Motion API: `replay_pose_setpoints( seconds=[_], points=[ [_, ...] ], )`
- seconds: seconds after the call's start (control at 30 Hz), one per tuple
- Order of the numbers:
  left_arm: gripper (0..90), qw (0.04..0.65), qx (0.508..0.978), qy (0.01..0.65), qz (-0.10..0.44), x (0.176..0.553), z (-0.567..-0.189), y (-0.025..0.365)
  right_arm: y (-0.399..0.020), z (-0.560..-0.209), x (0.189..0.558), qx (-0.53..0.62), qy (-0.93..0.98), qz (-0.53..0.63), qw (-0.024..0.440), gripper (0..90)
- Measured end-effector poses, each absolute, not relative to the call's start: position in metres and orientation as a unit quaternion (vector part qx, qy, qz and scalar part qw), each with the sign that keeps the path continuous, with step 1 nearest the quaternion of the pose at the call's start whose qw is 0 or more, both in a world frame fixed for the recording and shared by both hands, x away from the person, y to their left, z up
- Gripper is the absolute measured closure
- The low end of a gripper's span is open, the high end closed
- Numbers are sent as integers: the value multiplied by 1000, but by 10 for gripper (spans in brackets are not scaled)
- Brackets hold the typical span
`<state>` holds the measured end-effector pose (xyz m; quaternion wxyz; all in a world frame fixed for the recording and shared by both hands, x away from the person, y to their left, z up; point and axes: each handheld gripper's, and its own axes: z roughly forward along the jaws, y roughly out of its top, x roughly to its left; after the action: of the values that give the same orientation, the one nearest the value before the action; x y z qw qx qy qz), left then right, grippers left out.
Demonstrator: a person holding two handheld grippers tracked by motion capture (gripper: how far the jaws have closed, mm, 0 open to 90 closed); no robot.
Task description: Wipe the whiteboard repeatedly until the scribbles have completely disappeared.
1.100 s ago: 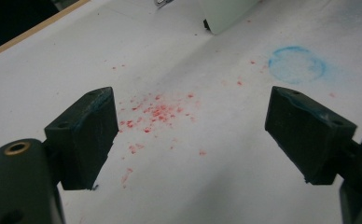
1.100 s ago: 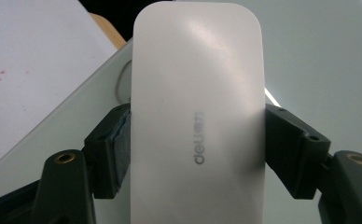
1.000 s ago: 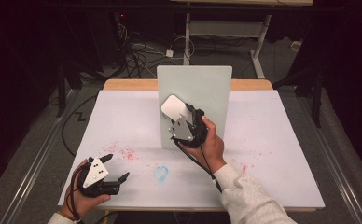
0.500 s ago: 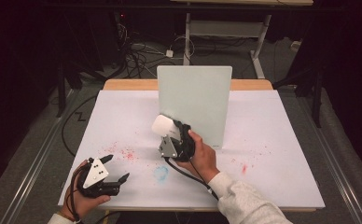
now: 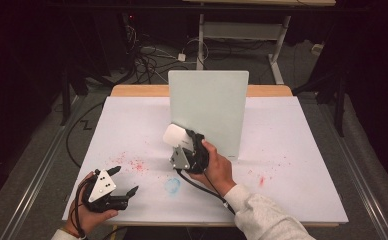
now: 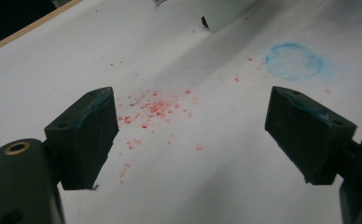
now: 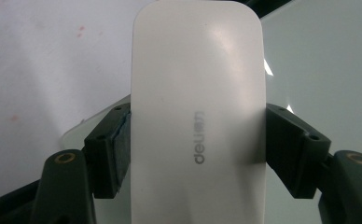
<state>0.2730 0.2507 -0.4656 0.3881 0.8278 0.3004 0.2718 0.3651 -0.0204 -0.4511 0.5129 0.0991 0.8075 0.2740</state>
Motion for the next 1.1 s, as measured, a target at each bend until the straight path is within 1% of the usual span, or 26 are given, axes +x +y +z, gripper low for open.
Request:
replay_pose_setpoints(
  seconds=[0.03,0.1,0.13,0.3,0.37,0.43,0.5,0.7,0.77,0.97,1.0,1.1],
  points=[
    [165,388,828,301,271,273,-466,251,-22,-454,364,95,806,271,518,311],
    [165,388,827,302,270,274,-466,251,-27,-449,366,107,806,283,508,311],
    [165,388,828,302,270,274,-466,251,-29,-445,367,112,801,284,515,311],
    [165,387,829,303,268,274,-467,250,-52,-411,379,160,771,308,534,311],
    [165,388,828,304,267,274,-467,251,-63,-403,382,180,762,323,532,311],
    [165,387,828,309,262,274,-468,251,-68,-405,380,190,762,321,530,311],
    [165,388,828,310,262,274,-467,251,-67,-415,377,176,766,304,538,311],
    [167,385,830,309,260,274,-468,250,-71,-432,370,161,778,291,533,311],
    [167,386,830,303,266,274,-468,250,-73,-430,371,160,782,288,530,311],
    [167,383,830,310,260,273,-469,253,-89,-414,377,190,755,303,550,311],
    [167,383,830,311,260,272,-469,253,-92,-413,378,196,754,306,548,311],
    [167,384,828,314,261,272,-469,255,-93,-418,375,194,758,302,544,311]
  ],
)
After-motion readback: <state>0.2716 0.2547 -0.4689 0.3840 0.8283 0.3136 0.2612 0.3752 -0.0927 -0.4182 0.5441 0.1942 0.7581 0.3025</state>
